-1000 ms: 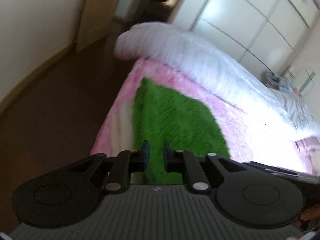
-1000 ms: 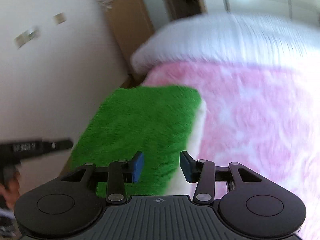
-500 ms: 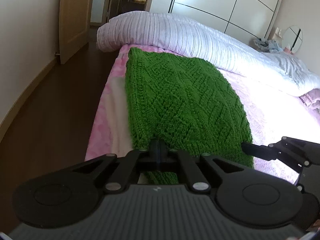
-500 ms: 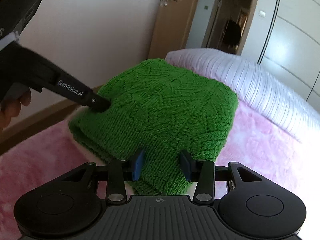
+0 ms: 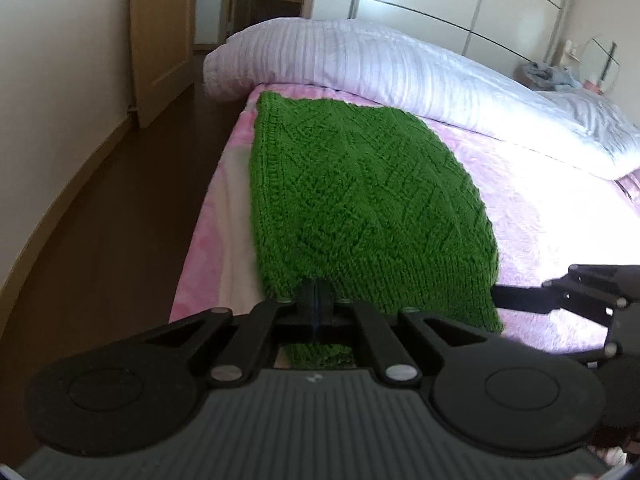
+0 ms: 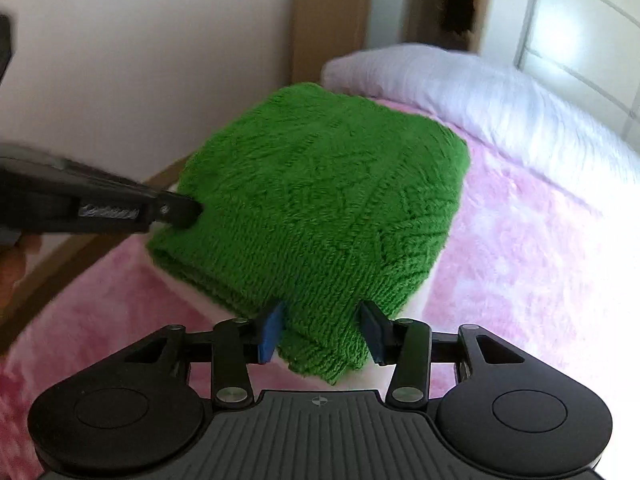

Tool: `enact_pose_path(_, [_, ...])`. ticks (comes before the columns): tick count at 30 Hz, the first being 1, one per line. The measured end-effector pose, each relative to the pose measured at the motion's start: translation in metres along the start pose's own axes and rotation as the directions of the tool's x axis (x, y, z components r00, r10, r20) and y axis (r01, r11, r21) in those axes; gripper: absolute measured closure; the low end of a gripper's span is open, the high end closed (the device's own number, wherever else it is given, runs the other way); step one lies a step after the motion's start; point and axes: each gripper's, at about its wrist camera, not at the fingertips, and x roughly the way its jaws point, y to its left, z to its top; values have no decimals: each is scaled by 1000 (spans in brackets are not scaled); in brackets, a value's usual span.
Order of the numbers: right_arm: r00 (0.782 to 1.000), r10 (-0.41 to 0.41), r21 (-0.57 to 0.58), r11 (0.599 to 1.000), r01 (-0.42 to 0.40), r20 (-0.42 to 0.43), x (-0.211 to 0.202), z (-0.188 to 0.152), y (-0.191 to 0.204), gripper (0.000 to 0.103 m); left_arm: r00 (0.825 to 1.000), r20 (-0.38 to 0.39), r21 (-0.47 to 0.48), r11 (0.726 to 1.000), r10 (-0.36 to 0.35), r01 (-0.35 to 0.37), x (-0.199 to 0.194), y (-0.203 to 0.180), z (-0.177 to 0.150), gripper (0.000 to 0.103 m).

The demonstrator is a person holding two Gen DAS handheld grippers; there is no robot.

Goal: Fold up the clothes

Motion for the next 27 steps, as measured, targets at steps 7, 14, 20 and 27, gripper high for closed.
enact_pose_path(7, [988,105,98,991,-94,-113,-54,28,-34,55,991,-100,-65,994,83,-90,-54,-40,33,95])
enact_pose_path(14, [967,213,236,956,-176,-139,-120,57,-78,55,962,-176,-95,970,207,-226,-113,-96,61,73])
enact_pose_path(20, [959,247,152,962,-225,-138,-151,79,-106,55,899,-127,-34,904,419,-426,-152,-161,74,48])
enact_pose_path(27, [946,311,139,945,-297,-91,-213,76,-158,54,894,-105,-232,863,436,-449,-195,-226,77,41])
